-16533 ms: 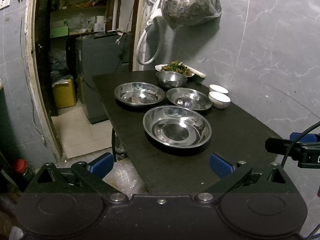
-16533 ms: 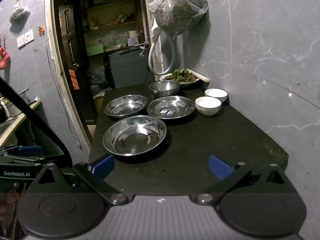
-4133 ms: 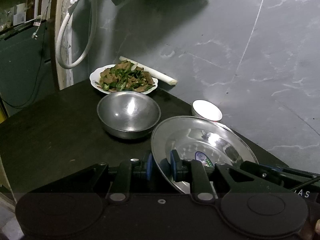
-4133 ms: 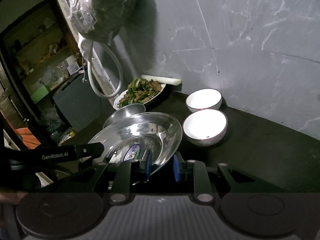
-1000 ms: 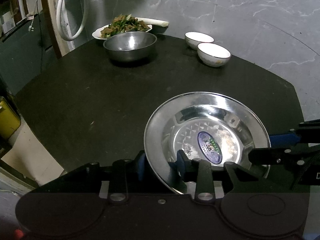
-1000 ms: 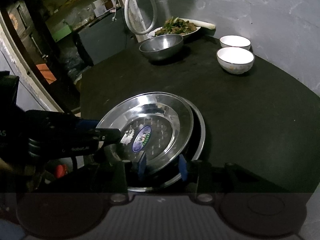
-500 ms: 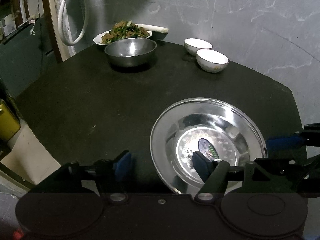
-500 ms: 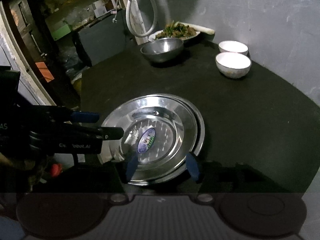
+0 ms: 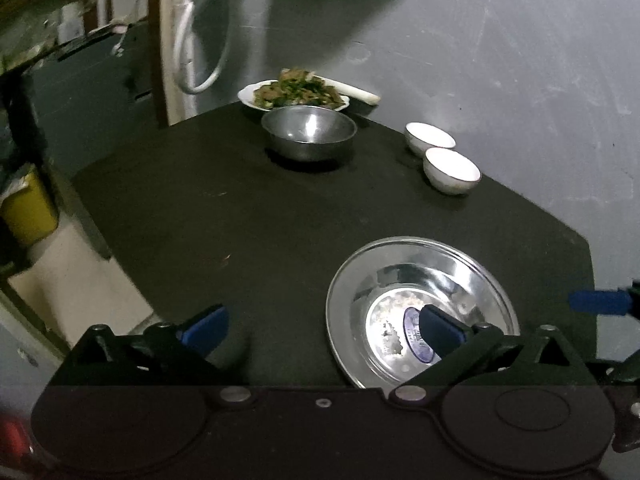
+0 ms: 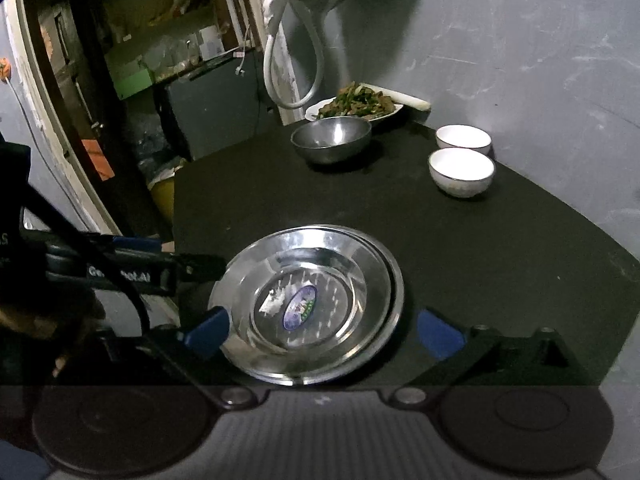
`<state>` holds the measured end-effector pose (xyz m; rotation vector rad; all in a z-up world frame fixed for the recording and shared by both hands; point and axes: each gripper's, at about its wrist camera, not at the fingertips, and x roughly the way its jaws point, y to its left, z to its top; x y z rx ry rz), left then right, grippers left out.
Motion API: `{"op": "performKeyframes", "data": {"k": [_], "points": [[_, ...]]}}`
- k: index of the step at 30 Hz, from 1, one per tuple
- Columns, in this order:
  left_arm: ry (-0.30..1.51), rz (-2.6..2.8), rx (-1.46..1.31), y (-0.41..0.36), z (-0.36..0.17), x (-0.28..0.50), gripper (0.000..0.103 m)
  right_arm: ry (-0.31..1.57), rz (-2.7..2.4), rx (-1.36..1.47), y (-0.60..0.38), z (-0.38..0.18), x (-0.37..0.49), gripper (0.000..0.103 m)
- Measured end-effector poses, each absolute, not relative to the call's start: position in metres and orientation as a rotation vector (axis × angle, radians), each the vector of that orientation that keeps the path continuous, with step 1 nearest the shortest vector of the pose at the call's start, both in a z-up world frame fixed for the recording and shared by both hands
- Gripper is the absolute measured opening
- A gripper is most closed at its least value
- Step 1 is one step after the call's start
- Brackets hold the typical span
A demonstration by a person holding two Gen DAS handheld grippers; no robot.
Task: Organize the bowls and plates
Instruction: 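Lower the stack onto the remaining plate and open both grippers, then move both grippers toward the steel mixing bowl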
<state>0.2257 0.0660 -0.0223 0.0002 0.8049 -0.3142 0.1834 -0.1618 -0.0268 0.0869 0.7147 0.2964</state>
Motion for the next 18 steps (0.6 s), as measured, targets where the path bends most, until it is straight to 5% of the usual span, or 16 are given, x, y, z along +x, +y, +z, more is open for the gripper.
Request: {"op": "performKeyframes", "data": {"k": [18], "points": [[0.913, -0.228, -0.105, 0.089, 0.014, 0.215, 0.102, 0.654, 0.093, 0.429, -0.208, -0.032, 0.148, 0.103]]}}
